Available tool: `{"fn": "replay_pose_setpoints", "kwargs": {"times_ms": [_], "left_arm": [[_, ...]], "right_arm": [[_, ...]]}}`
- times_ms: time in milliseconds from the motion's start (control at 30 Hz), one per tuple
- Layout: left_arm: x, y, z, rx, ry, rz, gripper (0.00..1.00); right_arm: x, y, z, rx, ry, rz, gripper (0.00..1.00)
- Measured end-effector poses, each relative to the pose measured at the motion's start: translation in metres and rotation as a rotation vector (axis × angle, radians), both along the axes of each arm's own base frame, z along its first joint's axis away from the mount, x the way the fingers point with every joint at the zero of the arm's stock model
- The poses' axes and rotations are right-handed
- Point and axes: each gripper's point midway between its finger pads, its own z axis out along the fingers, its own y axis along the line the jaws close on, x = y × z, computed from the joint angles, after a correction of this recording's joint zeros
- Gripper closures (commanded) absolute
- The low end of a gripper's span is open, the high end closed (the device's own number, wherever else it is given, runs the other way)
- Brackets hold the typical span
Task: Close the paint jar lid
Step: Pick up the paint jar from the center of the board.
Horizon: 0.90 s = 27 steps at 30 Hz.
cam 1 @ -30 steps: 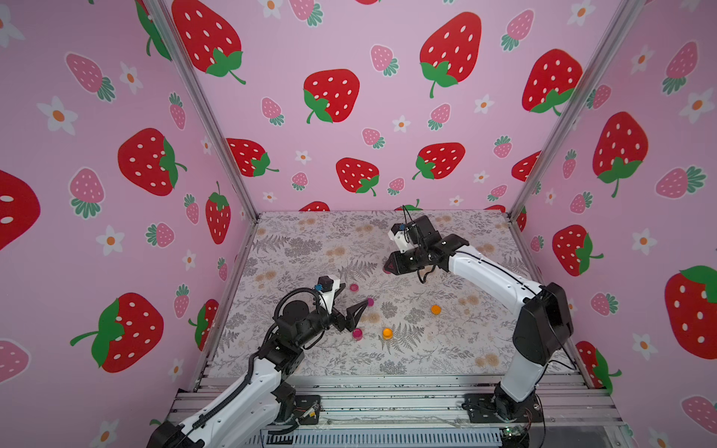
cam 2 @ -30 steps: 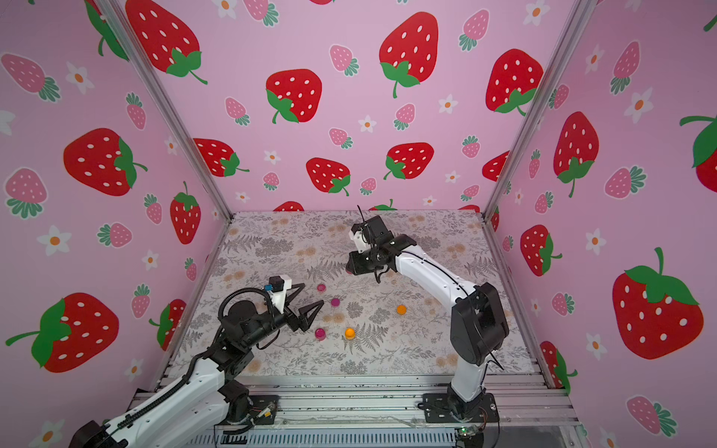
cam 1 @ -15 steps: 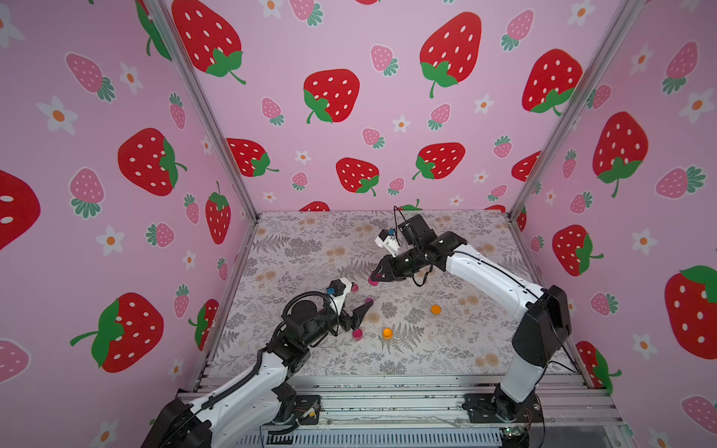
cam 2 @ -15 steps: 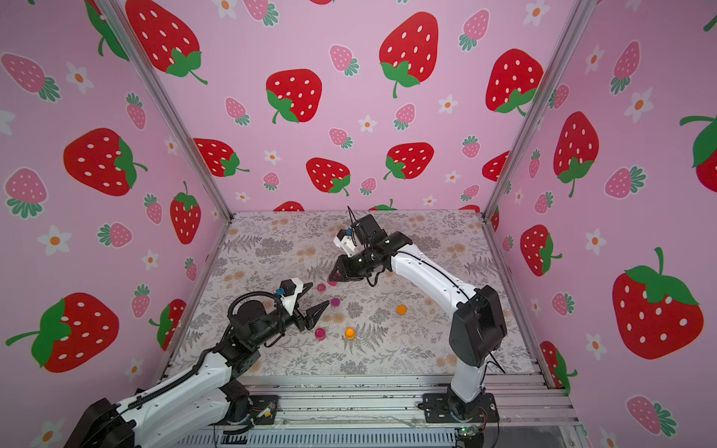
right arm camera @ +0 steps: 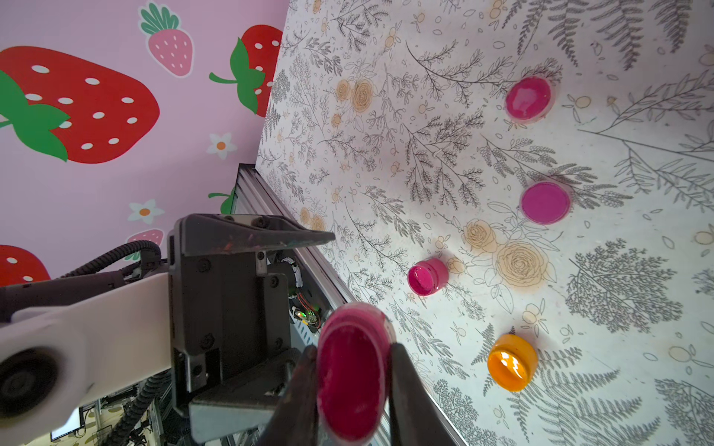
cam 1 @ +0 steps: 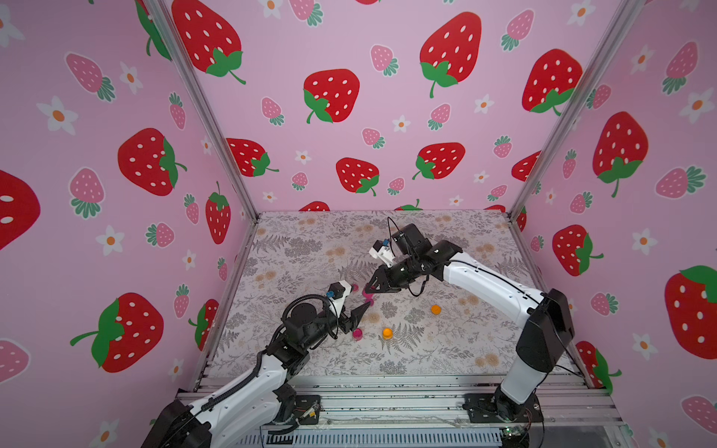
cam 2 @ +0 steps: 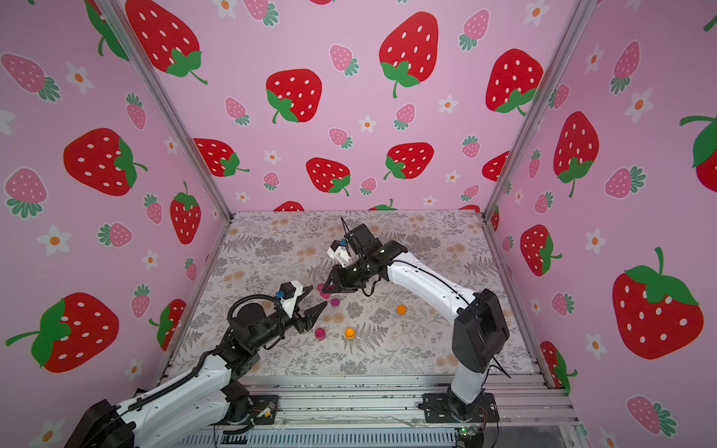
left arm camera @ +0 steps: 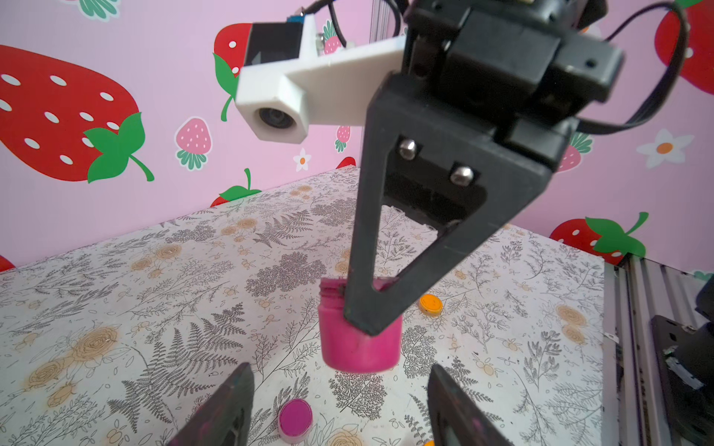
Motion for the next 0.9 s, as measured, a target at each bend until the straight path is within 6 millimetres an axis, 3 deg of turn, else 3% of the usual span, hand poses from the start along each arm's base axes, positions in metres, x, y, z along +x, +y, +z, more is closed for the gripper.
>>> {"fn": "replay_pose_setpoints", "kwargs": {"times_ms": [400,733,900], "left_arm": [[0.000,0.000,-0.002,0.003,0.005,0.000,0.33],[0.000,0.000,-0.003,0.007,0.007,-0.001,0.49],[-0.001,0.000,-0.005,0.016,0.015,-0.005,0.52]], "right_arm": [[-0.011,0.009,0.002,0.012,0.006,0.024,0.76],[-0.017,0.013,0.001,0.020,0.011,0.040,0.76],[-0.017,0.015,0.002,0.025,0.007,0.043,0.76]]}}
